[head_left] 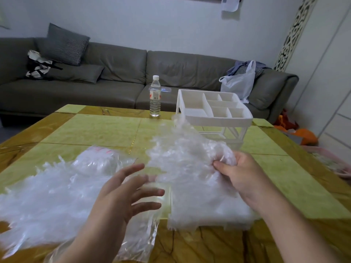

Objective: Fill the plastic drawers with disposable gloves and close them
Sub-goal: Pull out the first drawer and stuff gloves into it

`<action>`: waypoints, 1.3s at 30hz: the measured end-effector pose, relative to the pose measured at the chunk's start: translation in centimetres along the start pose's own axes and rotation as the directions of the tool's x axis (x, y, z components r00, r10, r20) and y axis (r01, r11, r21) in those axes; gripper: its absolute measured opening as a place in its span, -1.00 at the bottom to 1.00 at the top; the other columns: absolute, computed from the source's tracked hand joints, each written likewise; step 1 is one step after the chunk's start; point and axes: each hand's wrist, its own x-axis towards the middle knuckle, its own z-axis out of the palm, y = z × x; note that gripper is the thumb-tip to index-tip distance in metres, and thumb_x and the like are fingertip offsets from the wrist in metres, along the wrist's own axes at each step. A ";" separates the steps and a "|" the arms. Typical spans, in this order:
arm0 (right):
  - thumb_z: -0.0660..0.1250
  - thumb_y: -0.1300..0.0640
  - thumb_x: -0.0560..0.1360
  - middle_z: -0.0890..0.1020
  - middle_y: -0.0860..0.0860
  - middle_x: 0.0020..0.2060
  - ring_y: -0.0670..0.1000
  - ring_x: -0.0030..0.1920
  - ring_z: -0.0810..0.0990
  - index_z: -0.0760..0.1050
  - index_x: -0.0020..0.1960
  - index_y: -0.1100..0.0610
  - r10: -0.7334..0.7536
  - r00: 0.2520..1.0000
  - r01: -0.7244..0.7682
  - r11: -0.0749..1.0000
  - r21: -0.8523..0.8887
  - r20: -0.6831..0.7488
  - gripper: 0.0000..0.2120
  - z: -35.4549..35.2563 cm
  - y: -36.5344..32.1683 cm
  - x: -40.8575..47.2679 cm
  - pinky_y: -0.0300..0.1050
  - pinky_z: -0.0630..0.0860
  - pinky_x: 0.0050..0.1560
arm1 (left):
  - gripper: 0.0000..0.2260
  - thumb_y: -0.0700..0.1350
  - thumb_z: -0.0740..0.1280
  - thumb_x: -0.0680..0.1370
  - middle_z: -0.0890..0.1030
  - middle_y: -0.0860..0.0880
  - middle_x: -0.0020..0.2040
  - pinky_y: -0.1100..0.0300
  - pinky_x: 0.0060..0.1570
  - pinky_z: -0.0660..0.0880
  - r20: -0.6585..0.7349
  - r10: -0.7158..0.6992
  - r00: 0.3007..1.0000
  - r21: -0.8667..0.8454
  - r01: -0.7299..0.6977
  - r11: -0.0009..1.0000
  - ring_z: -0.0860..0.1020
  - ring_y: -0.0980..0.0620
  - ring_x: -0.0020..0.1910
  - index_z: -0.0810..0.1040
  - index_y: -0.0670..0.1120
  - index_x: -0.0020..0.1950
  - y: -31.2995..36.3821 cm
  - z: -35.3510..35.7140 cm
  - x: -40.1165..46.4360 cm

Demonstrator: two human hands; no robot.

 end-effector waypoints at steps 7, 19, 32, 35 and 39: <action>0.39 0.18 0.63 0.75 -0.09 -0.21 -0.09 -0.22 0.73 0.67 -0.07 0.00 0.111 0.980 0.001 0.827 -0.562 0.164 -0.85 -2.8 2.1 0.8 -0.10 0.63 -0.15 | -0.69 -0.21 0.44 0.54 0.62 0.18 0.08 0.19 0.02 0.53 0.205 0.423 0.882 0.698 -0.435 0.569 0.60 0.12 0.07 0.59 0.19 0.11 -1.7 2.0 0.0; 0.34 0.10 0.58 0.61 0.01 -0.25 0.05 -0.20 0.61 0.47 -0.17 0.08 -0.041 0.988 0.132 0.722 -0.679 0.148 -0.84 -3.0 4.4 2.2 0.05 0.57 -0.17 | -0.54 0.06 0.35 0.60 0.39 -0.05 0.38 0.01 0.30 0.47 0.468 -0.308 0.828 0.833 -0.530 -0.159 0.41 -0.12 0.34 0.38 0.01 0.47 -7.7 10.9 7.6; 0.39 0.22 0.51 0.56 0.06 0.09 0.12 0.17 0.52 0.60 0.07 0.16 -0.063 0.997 0.078 0.530 -0.845 0.053 -0.85 -3.2 4.8 1.9 -0.02 0.58 0.05 | -0.23 0.52 0.17 0.48 0.23 0.01 0.45 -0.07 0.43 0.29 0.420 -0.364 0.831 0.812 -0.523 -0.259 0.26 -0.10 0.42 0.13 0.20 0.60 -8.7 10.7 8.4; 0.43 0.31 0.47 0.50 0.03 0.14 0.08 0.14 0.50 0.45 0.22 0.09 -0.135 0.990 0.103 0.502 -0.859 0.040 -0.62 -3.1 3.5 1.5 -0.09 0.50 0.01 | -0.22 0.50 0.21 0.48 0.21 -0.02 0.46 -0.11 0.44 0.26 0.393 -0.384 0.835 0.821 -0.507 -0.263 0.25 -0.14 0.43 0.10 0.18 0.59 -9.2 11.1 8.5; 0.36 0.34 0.46 0.47 -0.09 -0.04 0.02 -0.02 0.48 0.40 -0.04 0.04 -0.249 0.963 0.243 0.627 -0.740 0.106 -0.75 -1.9 1.0 0.1 -0.05 0.55 -0.06 | -0.24 0.38 0.25 0.54 0.18 -0.08 0.48 -0.13 0.45 0.25 0.382 -0.390 0.838 0.818 -0.503 -0.278 0.22 -0.20 0.46 0.05 0.10 0.62 -9.4 11.7 8.3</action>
